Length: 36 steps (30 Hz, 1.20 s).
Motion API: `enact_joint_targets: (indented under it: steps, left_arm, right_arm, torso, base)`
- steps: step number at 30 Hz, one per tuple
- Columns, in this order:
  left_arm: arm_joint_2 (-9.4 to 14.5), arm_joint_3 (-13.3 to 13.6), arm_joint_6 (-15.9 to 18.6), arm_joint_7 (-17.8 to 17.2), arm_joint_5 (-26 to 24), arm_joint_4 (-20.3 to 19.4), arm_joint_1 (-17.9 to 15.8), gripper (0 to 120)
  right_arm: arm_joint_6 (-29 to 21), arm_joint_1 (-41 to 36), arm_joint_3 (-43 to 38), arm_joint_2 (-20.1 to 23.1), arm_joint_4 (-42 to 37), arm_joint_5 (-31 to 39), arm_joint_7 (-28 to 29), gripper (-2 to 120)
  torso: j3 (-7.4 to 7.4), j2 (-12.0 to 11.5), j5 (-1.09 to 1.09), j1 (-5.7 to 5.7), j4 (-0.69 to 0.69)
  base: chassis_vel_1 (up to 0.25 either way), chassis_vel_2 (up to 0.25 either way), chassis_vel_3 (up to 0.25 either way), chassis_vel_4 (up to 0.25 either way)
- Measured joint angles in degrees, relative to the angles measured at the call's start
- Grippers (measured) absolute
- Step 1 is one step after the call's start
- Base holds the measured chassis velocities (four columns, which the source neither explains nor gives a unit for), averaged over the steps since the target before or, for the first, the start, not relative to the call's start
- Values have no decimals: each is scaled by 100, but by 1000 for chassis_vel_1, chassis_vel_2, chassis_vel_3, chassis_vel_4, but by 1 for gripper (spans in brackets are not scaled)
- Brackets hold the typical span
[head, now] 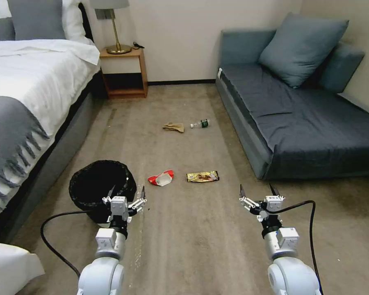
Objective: Pick up the trash bin, then pick up the garbage on the floor and place it into the trash bin.
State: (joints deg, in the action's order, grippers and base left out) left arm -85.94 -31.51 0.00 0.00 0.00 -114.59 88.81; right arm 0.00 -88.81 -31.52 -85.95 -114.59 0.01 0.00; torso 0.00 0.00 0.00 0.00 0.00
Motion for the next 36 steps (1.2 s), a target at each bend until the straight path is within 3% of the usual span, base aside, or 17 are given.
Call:
enact_joint_targets:
  steps: [32, 35, 36]
  left_arm:
    - [20, -44, 12, -21, -40, -20, 15, 100]
    - [208, -445, 225, -369, -476, -379, 165, 100]
    - [321, -692, 368, -591, -753, -593, 261, 100]
  right_arm:
    - [-4, -10, 10, 18, -9, 17, 4, 100]
    - [-127, -169, 130, 210, -257, 269, 161, 100]
    - [-244, -313, 235, 385, -481, 498, 304, 100]
  torso:
    - [0, 0, -1, 0, 0]
    - [0, 0, 2, 0, -1]
    - [0, 0, -1, 0, 1]
  base:
    - [0, 0, 0, 0]
    - [0, 0, 0, 0]
    - [0, 0, 0, 0]
